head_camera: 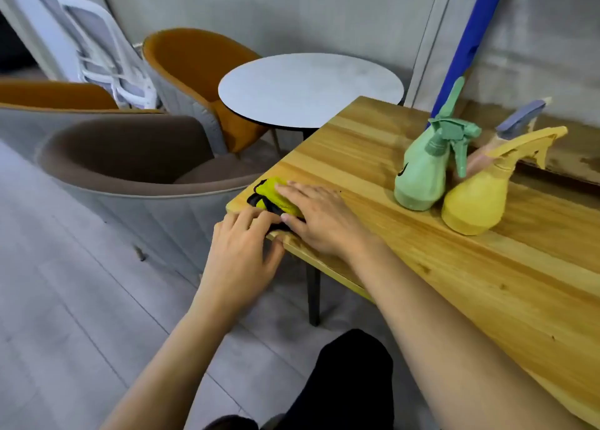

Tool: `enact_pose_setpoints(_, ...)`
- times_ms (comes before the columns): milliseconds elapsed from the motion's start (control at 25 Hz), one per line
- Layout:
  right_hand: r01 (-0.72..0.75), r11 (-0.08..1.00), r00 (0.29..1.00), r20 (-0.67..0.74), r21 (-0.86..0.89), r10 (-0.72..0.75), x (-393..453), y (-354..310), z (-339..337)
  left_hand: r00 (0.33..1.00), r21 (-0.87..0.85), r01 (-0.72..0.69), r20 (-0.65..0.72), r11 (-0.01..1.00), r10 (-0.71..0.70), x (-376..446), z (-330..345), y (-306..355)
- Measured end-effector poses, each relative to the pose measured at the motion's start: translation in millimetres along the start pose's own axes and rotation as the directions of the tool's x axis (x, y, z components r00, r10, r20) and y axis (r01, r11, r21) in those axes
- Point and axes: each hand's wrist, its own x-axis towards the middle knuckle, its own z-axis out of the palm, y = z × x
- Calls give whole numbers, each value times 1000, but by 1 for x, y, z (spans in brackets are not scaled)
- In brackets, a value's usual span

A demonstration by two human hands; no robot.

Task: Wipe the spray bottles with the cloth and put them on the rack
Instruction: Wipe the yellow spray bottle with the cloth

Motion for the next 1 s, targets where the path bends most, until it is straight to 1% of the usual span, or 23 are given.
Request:
enact_pose_setpoints(40, 36, 998, 999, 21, -53, -35, -2, 1, 4, 1000, 3, -16, -3, 1000, 16, -2, 0, -1)
enact_pose_setpoints(80, 42, 995, 999, 7, -93, -41, -6, 2, 4, 1000, 7, -17, -14, 1000, 17, -1, -1, 0)
enact_pose_setpoints(160, 3, 993, 1000, 4, -120, -3, -19, 7, 4, 1000, -1, -13, 2, 1000, 13, -5, 2, 2)
enact_pose_setpoints(320, -182, 969, 983, -60, -165, 174, -59, 17, -16, 999, -38, -41, 28, 998, 42, -5, 14, 20)
enact_pose_setpoints(480, -383, 893, 923, -145, -239, 357, -123, 33, -32, 992, -84, -111, 55, 990, 116, -5, 32, 54)
enact_pose_setpoints(560, -494, 821, 869, -190, -285, 457, -159, 47, -39, 984, -116, -157, 69, 981, 166, -5, 42, 76)
enact_pose_setpoints(680, -623, 717, 782, -244, -313, 573, -201, 64, -52, 967, -170, -218, 99, 961, 236, -5, 55, 111)
enact_pose_setpoints(720, -670, 671, 742, -262, -318, 617, -214, 70, -56, 958, -187, -240, 112, 953, 263, -4, 59, 124)
enact_pose_setpoints(760, -721, 619, 692, -288, -312, 662, -225, 76, -59, 950, -203, -259, 124, 944, 288, -2, 62, 135)
enact_pose_setpoints(840, -822, 492, 566, -325, -287, 757, -243, 85, -66, 933, -222, -297, 138, 929, 332, 2, 67, 155)
enact_pose_setpoints(920, -888, 373, 448, -324, -267, 833, -252, 91, -74, 917, -221, -338, 143, 915, 373, 8, 69, 173)
enact_pose_setpoints(960, -909, 346, 408, -320, -234, 855, -255, 95, -79, 910, -228, -354, 141, 907, 391, 11, 69, 182)
enact_pose_setpoints(1000, -919, 359, 392, -320, -160, 862, -256, 99, -84, 903, -248, -365, 139, 897, 406, 16, 69, 191)
